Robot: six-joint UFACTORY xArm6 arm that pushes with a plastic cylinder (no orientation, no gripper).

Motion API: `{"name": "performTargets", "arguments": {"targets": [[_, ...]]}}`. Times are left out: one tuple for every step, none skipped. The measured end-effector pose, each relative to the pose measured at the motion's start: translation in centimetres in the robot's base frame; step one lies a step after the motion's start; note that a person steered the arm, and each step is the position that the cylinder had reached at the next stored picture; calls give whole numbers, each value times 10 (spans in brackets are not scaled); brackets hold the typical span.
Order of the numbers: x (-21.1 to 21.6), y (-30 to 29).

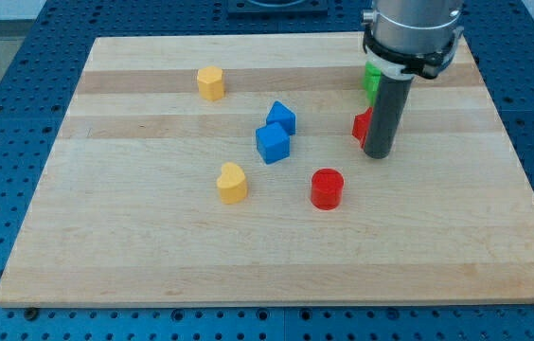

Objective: Slide the red star to the bottom of the green star

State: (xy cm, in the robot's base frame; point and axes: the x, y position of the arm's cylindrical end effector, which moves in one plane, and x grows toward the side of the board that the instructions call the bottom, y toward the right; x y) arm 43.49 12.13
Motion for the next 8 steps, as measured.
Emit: {"name": "performTargets", "arguments": {"targets": [[-14,0],[-22,0],[-17,0],[-3,-12],[-5,-38],[-23,-60],[-39,-64],[-41,-64]]}}
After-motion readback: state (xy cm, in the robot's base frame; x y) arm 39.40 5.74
